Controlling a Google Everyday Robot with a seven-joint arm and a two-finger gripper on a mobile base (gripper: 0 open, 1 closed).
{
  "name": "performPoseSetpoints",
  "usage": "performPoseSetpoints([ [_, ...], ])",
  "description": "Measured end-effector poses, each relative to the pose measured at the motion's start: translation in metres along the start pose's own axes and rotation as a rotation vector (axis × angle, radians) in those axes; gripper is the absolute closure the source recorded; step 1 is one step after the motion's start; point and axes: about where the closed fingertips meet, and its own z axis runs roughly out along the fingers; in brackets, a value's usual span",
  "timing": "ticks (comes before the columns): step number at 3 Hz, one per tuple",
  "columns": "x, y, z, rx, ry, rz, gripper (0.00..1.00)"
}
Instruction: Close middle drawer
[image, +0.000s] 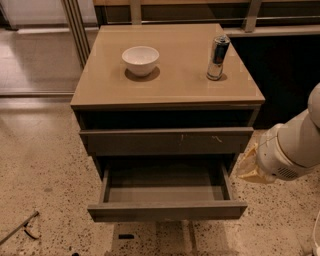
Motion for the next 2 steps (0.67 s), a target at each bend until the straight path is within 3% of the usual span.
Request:
performPoseSetpoints([
  [1, 0.0, 0.0, 0.0, 0.0, 0.0, 0.0, 1.0],
  [2, 0.013, 0.015, 0.032, -0.037, -0.011, 0.0, 1.0],
])
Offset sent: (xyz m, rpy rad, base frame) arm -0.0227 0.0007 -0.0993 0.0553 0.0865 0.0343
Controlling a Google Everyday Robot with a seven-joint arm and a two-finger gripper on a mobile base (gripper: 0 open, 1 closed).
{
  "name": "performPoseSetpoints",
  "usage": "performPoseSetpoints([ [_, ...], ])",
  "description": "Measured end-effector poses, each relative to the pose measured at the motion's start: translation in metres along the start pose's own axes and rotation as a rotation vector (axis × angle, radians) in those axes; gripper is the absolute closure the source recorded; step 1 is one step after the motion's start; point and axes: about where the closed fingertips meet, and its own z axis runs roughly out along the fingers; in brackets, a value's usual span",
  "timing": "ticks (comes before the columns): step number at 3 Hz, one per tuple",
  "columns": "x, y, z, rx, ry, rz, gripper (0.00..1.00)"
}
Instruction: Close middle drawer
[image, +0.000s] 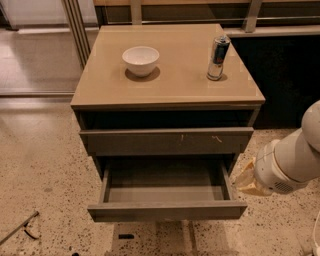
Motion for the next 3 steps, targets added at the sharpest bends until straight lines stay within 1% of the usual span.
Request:
performPoseSetpoints([
  [1, 0.021, 0.03, 0.069, -0.072, -0.04, -0.001, 1.0],
  [2, 0.046, 0.059, 0.152, -0.154, -0.083, 0.015, 1.0],
  [3, 0.049, 0.066, 0.173, -0.187, -0.101, 0.036, 1.0],
])
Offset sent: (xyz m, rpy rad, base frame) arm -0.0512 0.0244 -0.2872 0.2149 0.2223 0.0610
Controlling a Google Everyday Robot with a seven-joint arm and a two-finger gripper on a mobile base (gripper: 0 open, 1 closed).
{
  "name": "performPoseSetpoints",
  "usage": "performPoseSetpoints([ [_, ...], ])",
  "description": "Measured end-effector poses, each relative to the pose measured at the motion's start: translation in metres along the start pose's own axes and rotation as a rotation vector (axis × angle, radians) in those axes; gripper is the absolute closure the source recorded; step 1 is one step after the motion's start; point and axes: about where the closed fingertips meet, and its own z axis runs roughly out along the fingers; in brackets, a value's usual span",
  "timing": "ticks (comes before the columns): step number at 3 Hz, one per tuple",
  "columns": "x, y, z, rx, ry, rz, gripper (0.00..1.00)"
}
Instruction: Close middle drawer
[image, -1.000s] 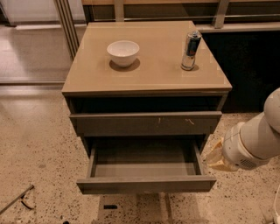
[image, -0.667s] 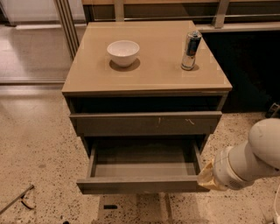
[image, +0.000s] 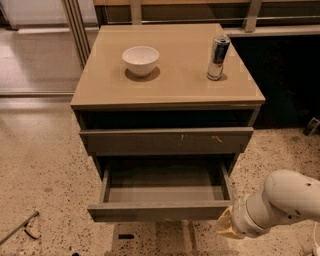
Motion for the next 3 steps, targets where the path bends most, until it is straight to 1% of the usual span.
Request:
performPoseSetpoints([
  [1, 0.0, 0.0, 0.0, 0.0, 0.0, 0.0, 1.0],
  [2, 0.005, -0.007, 0.013, 0.044, 0.0, -0.036, 1.0],
  [3, 0.017, -0.027, 0.043, 0.11, -0.017, -0.08, 1.0],
])
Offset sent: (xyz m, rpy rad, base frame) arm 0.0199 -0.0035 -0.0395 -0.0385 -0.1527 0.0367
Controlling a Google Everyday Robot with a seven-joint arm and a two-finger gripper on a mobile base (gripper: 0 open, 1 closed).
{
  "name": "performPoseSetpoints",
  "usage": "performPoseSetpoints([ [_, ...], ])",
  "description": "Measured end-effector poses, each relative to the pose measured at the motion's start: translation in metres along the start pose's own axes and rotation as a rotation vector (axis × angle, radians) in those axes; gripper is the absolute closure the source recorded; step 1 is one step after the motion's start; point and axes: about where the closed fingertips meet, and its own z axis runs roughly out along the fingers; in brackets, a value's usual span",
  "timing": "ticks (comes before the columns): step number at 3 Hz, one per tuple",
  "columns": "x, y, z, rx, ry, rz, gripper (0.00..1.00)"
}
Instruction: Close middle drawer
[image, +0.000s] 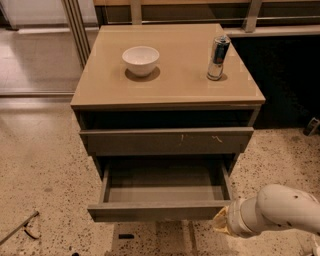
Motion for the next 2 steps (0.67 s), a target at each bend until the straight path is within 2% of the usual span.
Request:
performPoseSetpoints([
  [1, 0.013, -0.02, 0.039, 0.033, -0.016, -0.02, 1.0],
  [2, 0.027, -0.036, 0.077, 0.029, -0.014, -0.013, 1.0],
])
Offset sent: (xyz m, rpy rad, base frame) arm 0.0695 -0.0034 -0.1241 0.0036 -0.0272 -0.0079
